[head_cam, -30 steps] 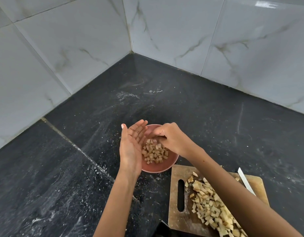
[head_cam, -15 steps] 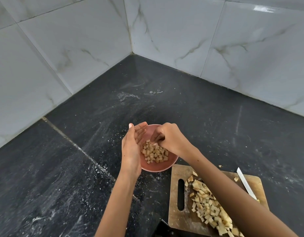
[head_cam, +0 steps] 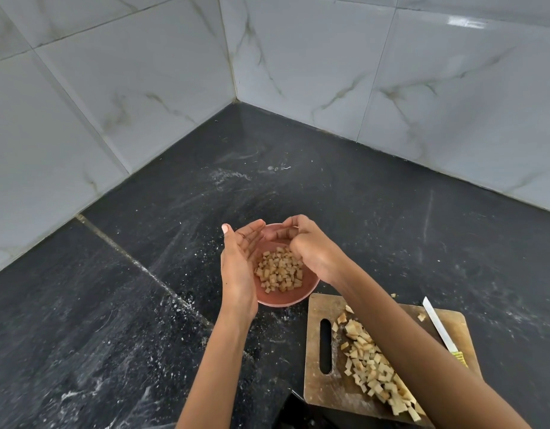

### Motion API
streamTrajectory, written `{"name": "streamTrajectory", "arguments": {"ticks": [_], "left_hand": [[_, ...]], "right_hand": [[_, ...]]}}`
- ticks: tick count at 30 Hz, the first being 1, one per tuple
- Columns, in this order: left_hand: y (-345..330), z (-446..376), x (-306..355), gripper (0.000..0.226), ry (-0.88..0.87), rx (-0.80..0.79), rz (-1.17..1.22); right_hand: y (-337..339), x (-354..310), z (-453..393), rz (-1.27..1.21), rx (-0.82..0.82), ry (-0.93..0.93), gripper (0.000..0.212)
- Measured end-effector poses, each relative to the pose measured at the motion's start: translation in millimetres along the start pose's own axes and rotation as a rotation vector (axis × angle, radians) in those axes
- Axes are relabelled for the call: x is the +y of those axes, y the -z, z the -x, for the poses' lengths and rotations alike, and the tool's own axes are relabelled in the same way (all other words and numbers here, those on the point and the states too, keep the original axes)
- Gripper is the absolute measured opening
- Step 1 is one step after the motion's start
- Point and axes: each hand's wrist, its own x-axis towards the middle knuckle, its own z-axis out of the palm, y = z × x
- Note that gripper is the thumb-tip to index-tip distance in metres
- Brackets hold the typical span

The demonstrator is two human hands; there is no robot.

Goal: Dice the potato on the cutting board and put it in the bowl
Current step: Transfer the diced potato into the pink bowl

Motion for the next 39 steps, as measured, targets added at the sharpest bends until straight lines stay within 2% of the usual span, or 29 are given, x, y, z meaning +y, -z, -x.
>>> {"name": "streamTrajectory", "arguments": {"ticks": [2, 4, 7, 9, 13, 16, 21, 24, 30, 39], "left_hand": [[1.3, 1.9, 0.6, 0.06, 0.01, -0.004, 0.027], [3.4, 1.9, 0.9, 0.059, 0.005, 0.0, 0.039], [-0.9, 9.9, 3.2, 0.049, -0.019, 0.003, -0.003], [-7.2, 19.9, 2.2, 0.043, -0.067, 0.004, -0.049], [-26.0, 55.9, -10.9, 0.033, -0.085, -0.1, -0.094], [-37.8, 82.3, -32.6, 0.025, -0.222, -0.267, -0.137], [-40.8, 106.3, -80.8, 0.032, -0.301, -0.422, -0.363], [-38.0, 111.1, -104.5, 0.034, -0.362, -0.445, -0.526], [-34.7, 116.8, -134.5, 0.051, -0.364, -0.479, -0.761], [-40.4, 120.8, -149.2, 0.059, -0.315, -0.436, -0.821]], "right_hand": [[2.1, 2.9, 4.6, 0.113, 0.004, 0.116, 0.043], [3.5, 4.1, 6.9, 0.184, 0.054, 0.19, 0.028], [15.9, 5.3, 20.1, 0.076, 0.115, 0.19, 0.013], [32.2, 9.6, 38.1, 0.019, 0.137, 0.192, 0.013], [81.3, 43.6, 93.8, 0.4, 0.257, 0.198, 0.011], [111.7, 72.9, 132.8, 0.632, 0.292, 0.072, 0.013], [129.3, 117.3, 178.4, 0.739, 0.263, -0.148, 0.024], [129.7, 140.4, 193.6, 0.784, 0.316, -0.175, 0.037], [111.7, 160.0, 201.6, 0.827, 0.374, -0.259, 0.062], [101.4, 154.6, 188.0, 0.701, 0.458, -0.252, 0.062]]}}
